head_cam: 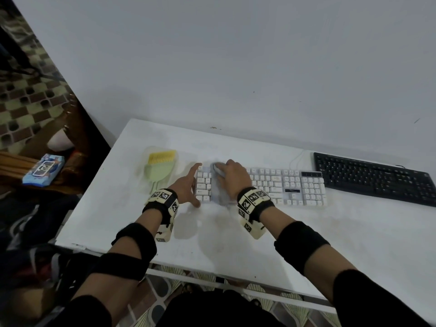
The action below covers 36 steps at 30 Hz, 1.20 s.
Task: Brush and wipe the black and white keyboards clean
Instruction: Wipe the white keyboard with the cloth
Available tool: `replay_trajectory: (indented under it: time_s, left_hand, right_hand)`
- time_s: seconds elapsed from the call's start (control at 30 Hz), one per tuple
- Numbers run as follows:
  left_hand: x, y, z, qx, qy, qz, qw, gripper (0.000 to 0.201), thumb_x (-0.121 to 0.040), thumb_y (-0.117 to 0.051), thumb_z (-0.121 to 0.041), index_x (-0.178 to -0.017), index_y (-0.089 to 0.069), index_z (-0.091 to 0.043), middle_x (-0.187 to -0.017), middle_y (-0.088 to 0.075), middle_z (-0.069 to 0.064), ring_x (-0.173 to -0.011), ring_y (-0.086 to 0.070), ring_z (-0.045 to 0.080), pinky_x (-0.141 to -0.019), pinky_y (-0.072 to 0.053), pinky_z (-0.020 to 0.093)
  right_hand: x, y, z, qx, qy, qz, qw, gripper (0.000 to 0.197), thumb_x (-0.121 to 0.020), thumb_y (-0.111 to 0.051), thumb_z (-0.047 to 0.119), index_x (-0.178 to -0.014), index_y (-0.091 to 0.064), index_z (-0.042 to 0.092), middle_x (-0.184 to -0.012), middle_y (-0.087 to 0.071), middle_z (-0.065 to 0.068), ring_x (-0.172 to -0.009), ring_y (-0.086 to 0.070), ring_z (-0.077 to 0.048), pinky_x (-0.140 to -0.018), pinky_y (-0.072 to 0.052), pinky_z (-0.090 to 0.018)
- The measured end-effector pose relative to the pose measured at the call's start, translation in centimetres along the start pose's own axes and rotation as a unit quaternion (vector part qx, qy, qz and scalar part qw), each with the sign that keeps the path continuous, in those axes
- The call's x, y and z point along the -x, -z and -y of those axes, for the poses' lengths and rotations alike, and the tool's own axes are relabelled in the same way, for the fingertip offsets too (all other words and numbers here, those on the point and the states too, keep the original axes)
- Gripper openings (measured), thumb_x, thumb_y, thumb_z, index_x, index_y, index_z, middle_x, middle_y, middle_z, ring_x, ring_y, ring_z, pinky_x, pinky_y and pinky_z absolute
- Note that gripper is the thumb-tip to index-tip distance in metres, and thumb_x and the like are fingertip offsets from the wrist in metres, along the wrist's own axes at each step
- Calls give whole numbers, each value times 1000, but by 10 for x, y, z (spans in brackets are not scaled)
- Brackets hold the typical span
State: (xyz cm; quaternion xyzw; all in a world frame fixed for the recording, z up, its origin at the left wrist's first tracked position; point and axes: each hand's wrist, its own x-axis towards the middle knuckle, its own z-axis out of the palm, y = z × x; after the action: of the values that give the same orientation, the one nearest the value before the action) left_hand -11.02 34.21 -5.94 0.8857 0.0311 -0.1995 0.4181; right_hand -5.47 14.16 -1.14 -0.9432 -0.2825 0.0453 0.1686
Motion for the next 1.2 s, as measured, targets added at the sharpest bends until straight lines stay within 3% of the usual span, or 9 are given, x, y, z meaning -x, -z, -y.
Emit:
replay_trajectory:
  time_s: [0.13, 0.27, 0.4, 0.5, 0.63, 0.73, 0.93, 1.07, 1.2]
  left_hand:
    - [-1, 1, -1, -5, 3, 5, 1000, 145, -63, -94, -2, -162, 8, -34, -91, -64, 1, -79, -60, 9, -70, -43, 21]
    - [0, 0, -3, -8, 2, 5, 1000, 145, -63, -94, -3, -162, 8, -34, -90, -64, 0, -78, -60, 10, -68, -44, 21]
    - [1, 0, -3, -7, 1, 3, 1000, 145, -63, -93, -2, -162, 8, -33, -91, -64, 2, -79, -62, 12, -70, -46, 24]
    - [0, 0, -3, -8, 0, 1, 1000, 145, -63, -94, -2, -162, 8, -32, -91, -64, 0, -80, -61, 10, -71, -45, 24]
    - [0, 0, -4, -10, 1, 3, 1000, 145, -63, -94, -4, -162, 8, -33, -89, -63, 1, -78, -60, 11, -68, -44, 22]
    - [1, 0, -4, -8, 0, 4, 1000, 144, -64, -94, -3, -162, 7, -34, -86, -62, 1, -76, -60, 12, -66, -44, 22]
    - [-1, -1, -2, 3, -4, 2, 1000, 146, -61, -94, -2, -161, 6, -35, -95, -67, 6, -83, -64, 16, -75, -48, 28]
    - [1, 1, -2, 5, -1, 4, 1000, 145, -63, -93, -2, -162, 8, -34, -101, -69, 6, -88, -64, 15, -82, -49, 29]
    - [2, 0, -5, 8, -1, 7, 1000, 143, -65, -93, -2, -162, 7, -33, -101, -68, 4, -90, -63, 16, -82, -47, 29]
  right_hand:
    - [17, -8, -1, 75, 45, 60, 994, 37, -99, -53, 19, -134, -55, 9, -116, -59, -14, -104, -57, -33, -77, -49, -39]
    - [42, -11, -5, 89, 99, 94, 987, 33, -99, -54, 28, -125, -62, 9, -111, -58, -12, -99, -58, -31, -72, -47, -39]
    - [24, 2, -5, 46, 58, 53, 996, 28, -98, -56, 38, -106, -73, 17, -94, -58, -2, -88, -62, -23, -71, -46, -31]
    - [9, 7, -1, 20, 26, -6, 999, 28, -99, -54, 34, -119, -70, 21, -98, -59, -4, -89, -60, -25, -69, -44, -31]
    - [19, -8, 3, 55, 39, 19, 998, 32, -103, -48, 36, -126, -58, 16, -110, -60, -6, -96, -59, -26, -67, -43, -32]
    - [27, -12, -2, 29, 44, 32, 998, 31, -101, -53, 38, -121, -65, 17, -104, -62, -5, -94, -61, -26, -69, -44, -31]
    - [38, -7, -10, 25, 67, 26, 997, 23, -89, -66, 32, -96, -73, 11, -108, -60, -9, -100, -50, -28, -81, -48, -39]
    - [14, 7, -2, -45, 12, 5, 999, 13, -95, -58, 17, -107, -58, 11, -93, -71, -8, -80, -66, -27, -71, -57, -40]
    - [-3, 8, 4, -15, 10, 8, 1000, 22, -91, -59, 3, -111, -65, 7, -105, -65, -11, -88, -64, -32, -76, -54, -41]
